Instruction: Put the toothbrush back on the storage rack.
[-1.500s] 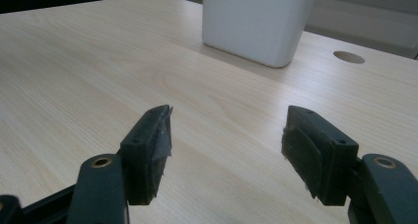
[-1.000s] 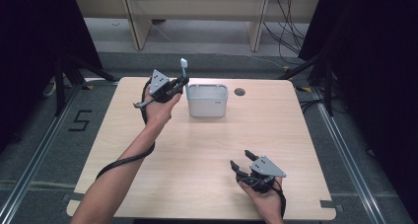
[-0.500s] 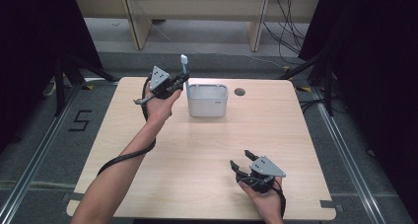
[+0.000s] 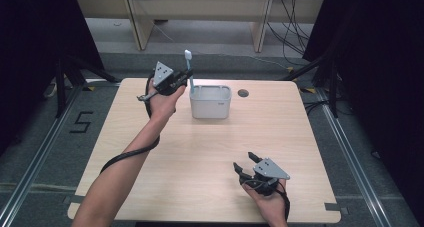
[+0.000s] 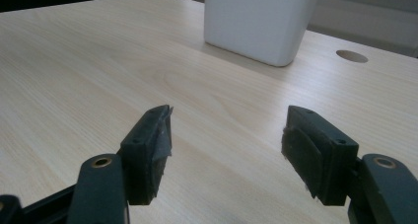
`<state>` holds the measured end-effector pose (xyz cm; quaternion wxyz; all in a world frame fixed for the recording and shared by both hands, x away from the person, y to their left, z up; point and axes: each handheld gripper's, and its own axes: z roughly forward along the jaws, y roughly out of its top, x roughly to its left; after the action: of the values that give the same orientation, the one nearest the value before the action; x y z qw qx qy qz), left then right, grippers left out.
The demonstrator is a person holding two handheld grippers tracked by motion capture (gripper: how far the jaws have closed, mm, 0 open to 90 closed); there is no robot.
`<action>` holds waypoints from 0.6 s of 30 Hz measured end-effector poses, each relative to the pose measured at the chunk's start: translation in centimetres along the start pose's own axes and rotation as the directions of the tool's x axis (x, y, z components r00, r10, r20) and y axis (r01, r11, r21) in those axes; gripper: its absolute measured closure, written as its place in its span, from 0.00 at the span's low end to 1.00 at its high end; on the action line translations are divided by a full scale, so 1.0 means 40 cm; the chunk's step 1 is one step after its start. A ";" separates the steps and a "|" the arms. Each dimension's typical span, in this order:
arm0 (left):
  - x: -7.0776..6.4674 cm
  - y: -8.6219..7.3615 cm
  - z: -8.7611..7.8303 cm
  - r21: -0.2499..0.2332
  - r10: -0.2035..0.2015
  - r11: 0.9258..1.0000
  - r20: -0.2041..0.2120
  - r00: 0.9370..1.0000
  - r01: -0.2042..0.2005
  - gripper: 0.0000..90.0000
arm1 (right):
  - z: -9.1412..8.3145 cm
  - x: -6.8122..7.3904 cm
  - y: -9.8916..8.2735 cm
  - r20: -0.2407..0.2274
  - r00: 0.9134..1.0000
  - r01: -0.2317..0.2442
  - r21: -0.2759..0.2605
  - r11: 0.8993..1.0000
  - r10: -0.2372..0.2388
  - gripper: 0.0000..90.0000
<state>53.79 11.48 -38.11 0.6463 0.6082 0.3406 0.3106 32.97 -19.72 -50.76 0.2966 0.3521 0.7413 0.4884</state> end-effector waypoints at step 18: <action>0.003 -0.026 0.032 0.028 -0.008 1.000 -0.011 1.000 0.008 0.93 | -0.001 0.005 -0.002 -0.001 1.000 -0.024 0.008 1.000 0.024 0.40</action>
<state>54.87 10.76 -39.10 0.6372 0.6141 0.3507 0.3065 32.81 -19.60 -50.86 0.2888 0.3617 0.7393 0.4891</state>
